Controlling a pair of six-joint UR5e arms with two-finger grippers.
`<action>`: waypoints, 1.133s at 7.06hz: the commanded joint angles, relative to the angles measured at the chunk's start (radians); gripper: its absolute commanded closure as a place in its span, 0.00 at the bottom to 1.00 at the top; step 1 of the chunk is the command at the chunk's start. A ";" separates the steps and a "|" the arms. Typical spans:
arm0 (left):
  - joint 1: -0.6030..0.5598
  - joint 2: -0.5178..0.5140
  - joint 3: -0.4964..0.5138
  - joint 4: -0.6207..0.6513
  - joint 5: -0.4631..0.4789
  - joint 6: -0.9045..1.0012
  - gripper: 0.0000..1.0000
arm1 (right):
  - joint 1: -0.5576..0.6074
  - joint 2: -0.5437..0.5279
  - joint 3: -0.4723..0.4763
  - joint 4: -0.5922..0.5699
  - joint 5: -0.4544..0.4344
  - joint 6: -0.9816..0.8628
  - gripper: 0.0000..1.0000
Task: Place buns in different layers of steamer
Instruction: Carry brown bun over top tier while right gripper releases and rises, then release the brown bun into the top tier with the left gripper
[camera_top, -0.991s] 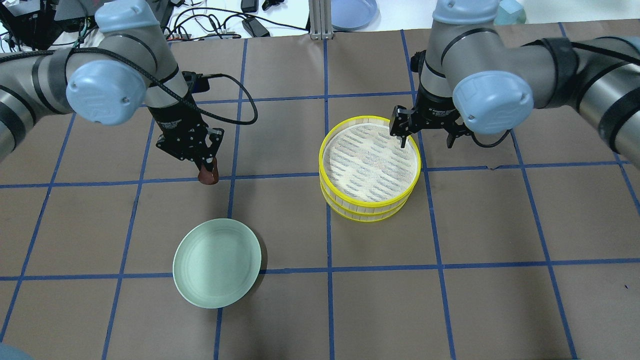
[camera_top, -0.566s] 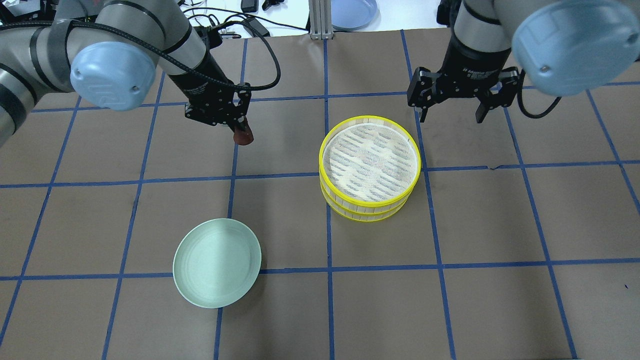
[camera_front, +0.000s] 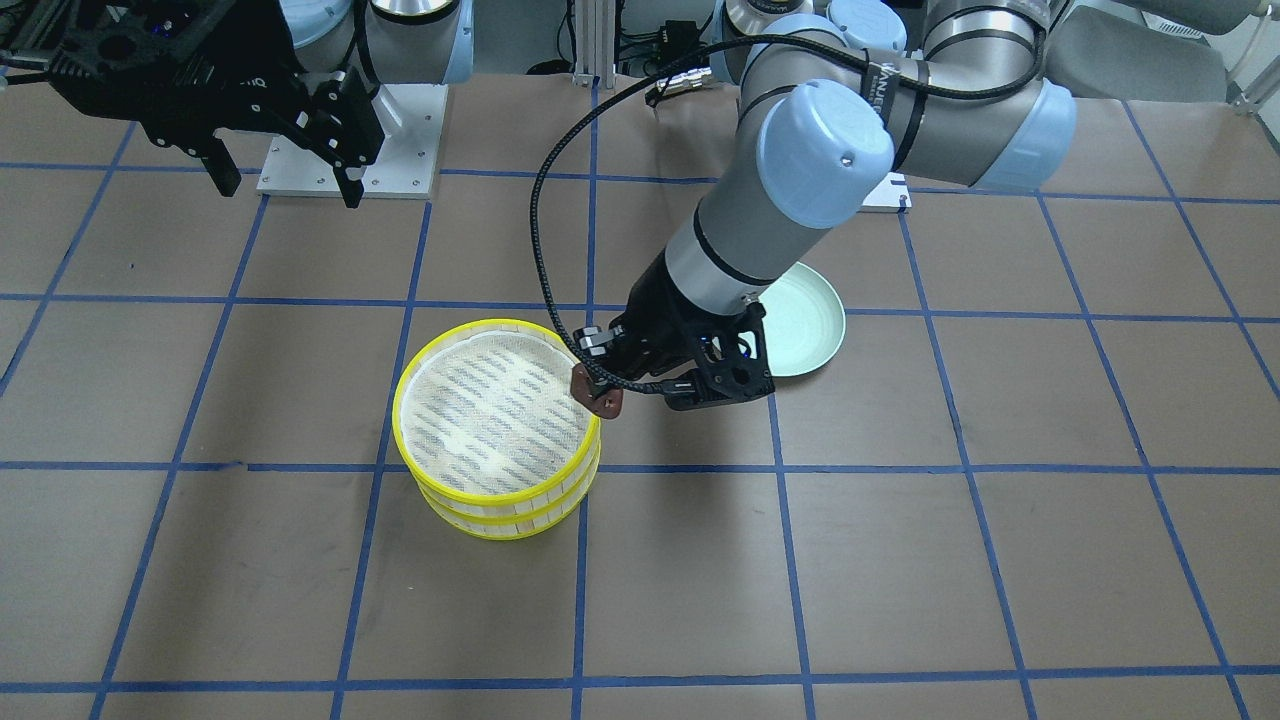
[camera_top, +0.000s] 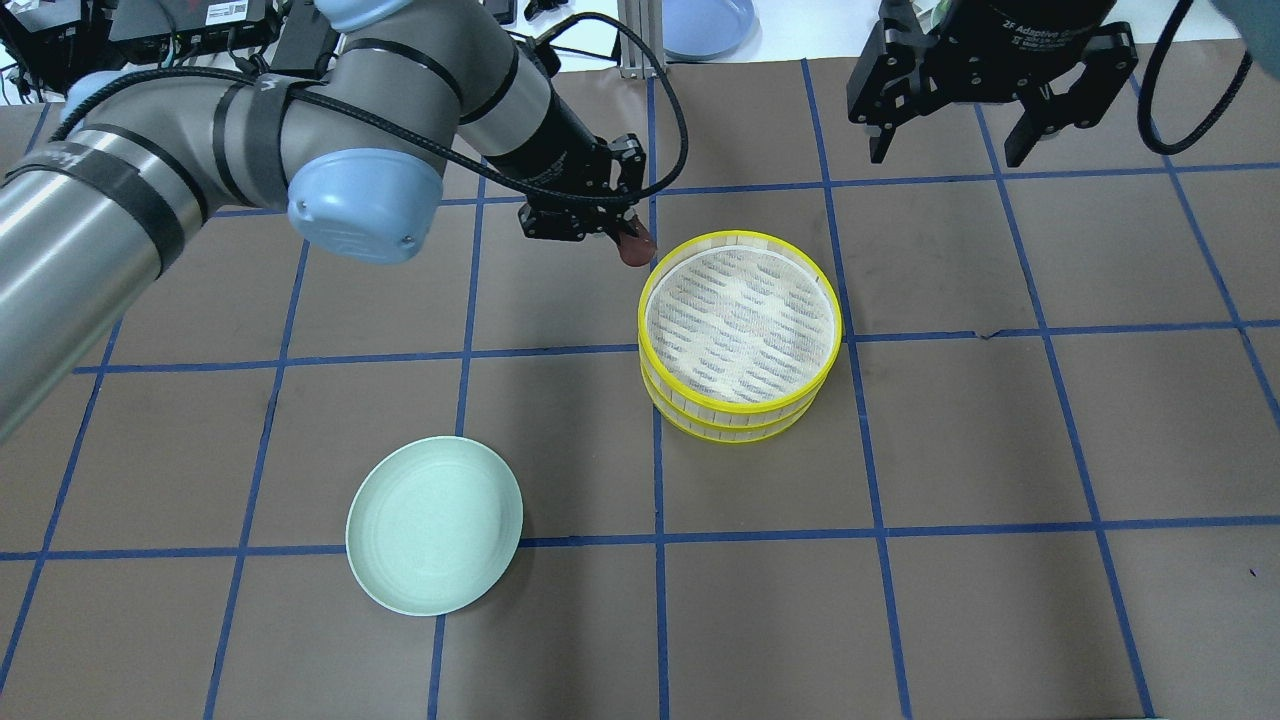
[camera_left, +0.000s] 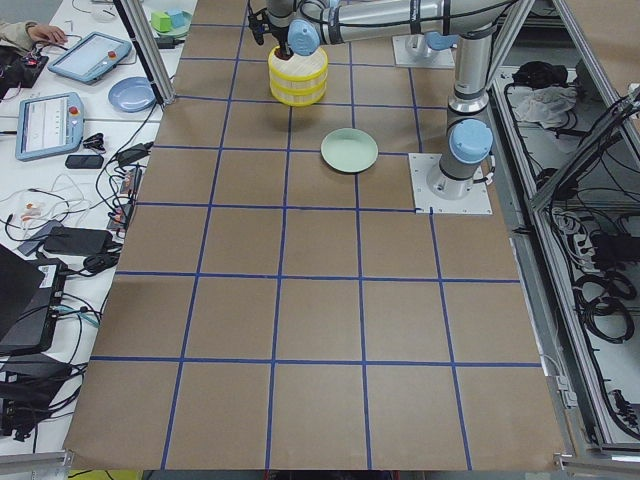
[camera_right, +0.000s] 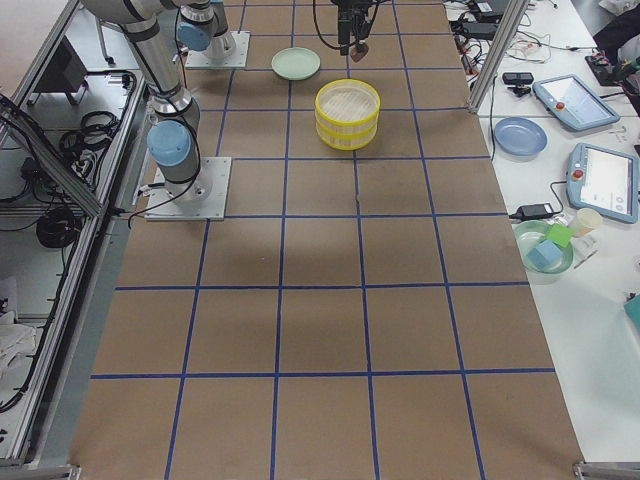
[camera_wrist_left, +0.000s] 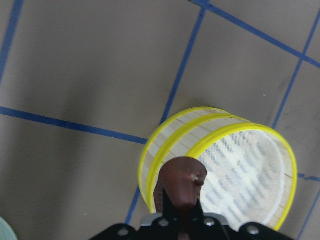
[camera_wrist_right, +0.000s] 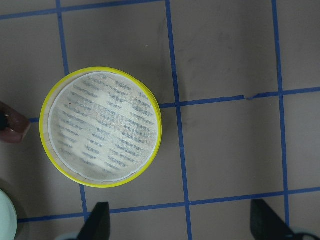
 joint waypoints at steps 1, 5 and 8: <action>-0.045 -0.037 -0.017 0.054 -0.049 -0.031 0.99 | -0.009 -0.001 0.013 0.023 0.005 -0.001 0.00; -0.080 -0.060 -0.037 0.140 -0.046 -0.045 0.00 | -0.009 0.000 0.018 0.000 0.007 0.005 0.00; -0.077 -0.048 -0.023 0.138 -0.034 -0.036 0.00 | -0.012 0.016 0.021 -0.091 -0.007 0.013 0.00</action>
